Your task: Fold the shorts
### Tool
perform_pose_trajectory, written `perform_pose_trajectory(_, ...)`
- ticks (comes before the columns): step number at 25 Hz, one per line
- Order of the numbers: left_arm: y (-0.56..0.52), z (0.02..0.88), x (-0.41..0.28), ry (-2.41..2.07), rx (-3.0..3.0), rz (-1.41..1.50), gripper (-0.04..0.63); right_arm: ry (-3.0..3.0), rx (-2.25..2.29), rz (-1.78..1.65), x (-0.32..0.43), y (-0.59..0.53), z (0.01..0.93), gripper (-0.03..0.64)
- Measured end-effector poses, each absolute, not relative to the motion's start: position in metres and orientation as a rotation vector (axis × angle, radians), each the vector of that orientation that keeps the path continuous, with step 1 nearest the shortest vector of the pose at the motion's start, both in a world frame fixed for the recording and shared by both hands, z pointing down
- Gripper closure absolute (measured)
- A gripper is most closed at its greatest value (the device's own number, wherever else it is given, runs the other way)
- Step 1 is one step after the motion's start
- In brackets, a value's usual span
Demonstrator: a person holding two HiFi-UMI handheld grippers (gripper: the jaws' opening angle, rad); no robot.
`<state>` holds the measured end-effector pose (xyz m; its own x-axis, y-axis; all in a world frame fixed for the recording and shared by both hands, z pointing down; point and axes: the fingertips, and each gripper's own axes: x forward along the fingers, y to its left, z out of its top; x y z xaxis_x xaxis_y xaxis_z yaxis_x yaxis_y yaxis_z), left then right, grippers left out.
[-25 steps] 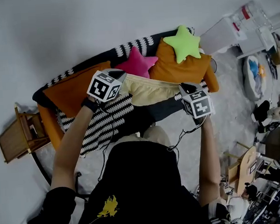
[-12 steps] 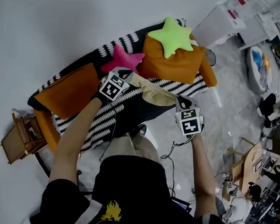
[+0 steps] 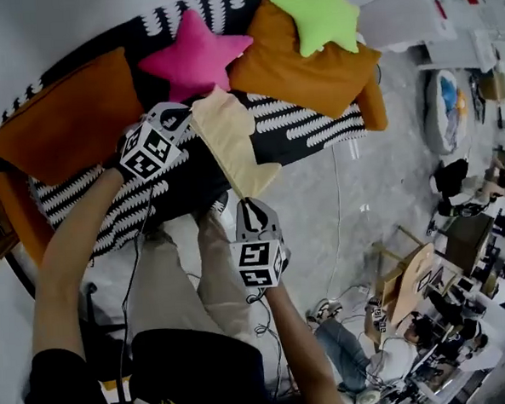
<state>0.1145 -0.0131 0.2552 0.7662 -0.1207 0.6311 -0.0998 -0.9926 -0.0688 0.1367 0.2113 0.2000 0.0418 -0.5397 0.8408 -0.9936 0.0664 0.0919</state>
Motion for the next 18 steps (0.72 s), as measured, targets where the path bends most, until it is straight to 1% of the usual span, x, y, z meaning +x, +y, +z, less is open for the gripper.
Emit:
perform_pose_trajectory(2,-0.017,0.297,0.066,0.232,-2.935,-1.035,0.569,-1.621,1.536,0.772,0.075,0.210,0.253,0.572)
perform_pose_trajectory(5,-0.013,0.354,-0.014,0.314,-2.942,-1.110,0.569,-1.694,1.422,0.779,-0.021,0.209,0.322,0.571)
perform_pose_trajectory(8,-0.012,0.383,-0.073,0.385,-2.920,-1.142,0.581,-1.772,1.327,0.813,-0.093,0.205,0.362,0.571)
perform_pose_trajectory(10,-0.024,0.388,-0.100,0.468,-2.931,-1.136,0.583,-1.815,1.295,0.819,-0.121,0.195,0.372,0.571)
perform_pose_trajectory(11,-0.032,0.388,-0.110,0.509,-2.935,-1.131,0.583,-1.839,1.284,0.818,-0.132,0.189,0.375,0.600)
perform_pose_trajectory(13,-0.046,0.384,-0.128,0.596,-2.937,-1.118,0.581,-1.891,1.245,0.811,-0.158,0.180,0.380,0.600)
perform_pose_trajectory(14,-0.047,0.383,-0.138,0.642,-2.938,-1.117,0.581,-1.913,1.212,0.809,-0.173,0.181,0.383,0.598)
perform_pose_trajectory(15,-0.042,0.383,-0.149,0.683,-2.942,-1.123,0.581,-1.929,1.175,0.818,-0.186,0.188,0.388,0.571)
perform_pose_trajectory(18,-0.011,0.397,-0.174,0.749,-2.971,-1.179,0.581,-1.949,1.095,0.865,-0.203,0.214,0.404,0.566)
